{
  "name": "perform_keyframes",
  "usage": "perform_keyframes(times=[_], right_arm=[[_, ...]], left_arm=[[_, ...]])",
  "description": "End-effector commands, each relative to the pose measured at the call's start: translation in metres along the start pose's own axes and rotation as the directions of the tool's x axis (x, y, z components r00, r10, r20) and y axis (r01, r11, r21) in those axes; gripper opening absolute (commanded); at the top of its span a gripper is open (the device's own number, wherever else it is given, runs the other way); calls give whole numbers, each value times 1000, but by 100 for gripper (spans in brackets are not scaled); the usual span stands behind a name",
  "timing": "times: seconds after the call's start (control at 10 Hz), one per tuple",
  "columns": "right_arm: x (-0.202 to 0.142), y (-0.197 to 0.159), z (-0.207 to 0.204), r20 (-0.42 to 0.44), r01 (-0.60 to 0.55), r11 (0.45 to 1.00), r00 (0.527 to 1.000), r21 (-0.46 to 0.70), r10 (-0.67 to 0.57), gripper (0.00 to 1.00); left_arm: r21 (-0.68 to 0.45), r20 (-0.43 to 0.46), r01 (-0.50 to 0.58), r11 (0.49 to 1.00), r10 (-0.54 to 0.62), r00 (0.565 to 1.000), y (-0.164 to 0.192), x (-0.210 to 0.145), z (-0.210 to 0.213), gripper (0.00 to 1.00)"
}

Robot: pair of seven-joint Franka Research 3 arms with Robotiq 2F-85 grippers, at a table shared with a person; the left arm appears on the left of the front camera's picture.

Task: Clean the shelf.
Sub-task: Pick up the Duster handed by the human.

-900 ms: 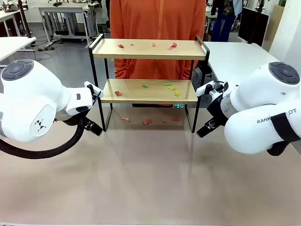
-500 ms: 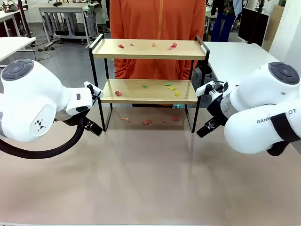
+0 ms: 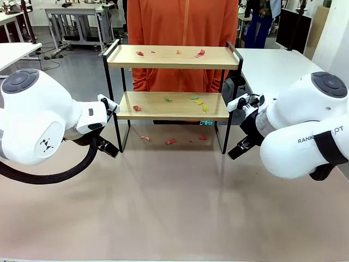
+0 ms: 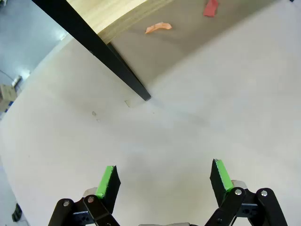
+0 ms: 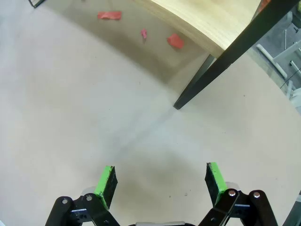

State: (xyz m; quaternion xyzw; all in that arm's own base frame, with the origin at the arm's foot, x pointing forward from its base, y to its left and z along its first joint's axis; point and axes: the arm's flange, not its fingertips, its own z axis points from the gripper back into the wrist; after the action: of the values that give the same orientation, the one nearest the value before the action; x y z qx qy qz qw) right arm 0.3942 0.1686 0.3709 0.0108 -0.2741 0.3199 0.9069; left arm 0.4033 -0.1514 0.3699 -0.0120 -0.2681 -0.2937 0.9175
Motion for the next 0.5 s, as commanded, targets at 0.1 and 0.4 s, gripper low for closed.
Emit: perform_keyframes(times=[0.1, 0.4], right_arm=[[0, 0, 0, 0, 0, 1000, 1000, 0, 0, 100], [38, -58, 54, 72, 81, 996, 994, 41, -83, 100]], left_arm=[[0, 0, 0, 1000, 0, 1000, 0, 0, 0, 100], [-125, 31, 62, 990, -58, 998, 30, 43, 58, 100]])
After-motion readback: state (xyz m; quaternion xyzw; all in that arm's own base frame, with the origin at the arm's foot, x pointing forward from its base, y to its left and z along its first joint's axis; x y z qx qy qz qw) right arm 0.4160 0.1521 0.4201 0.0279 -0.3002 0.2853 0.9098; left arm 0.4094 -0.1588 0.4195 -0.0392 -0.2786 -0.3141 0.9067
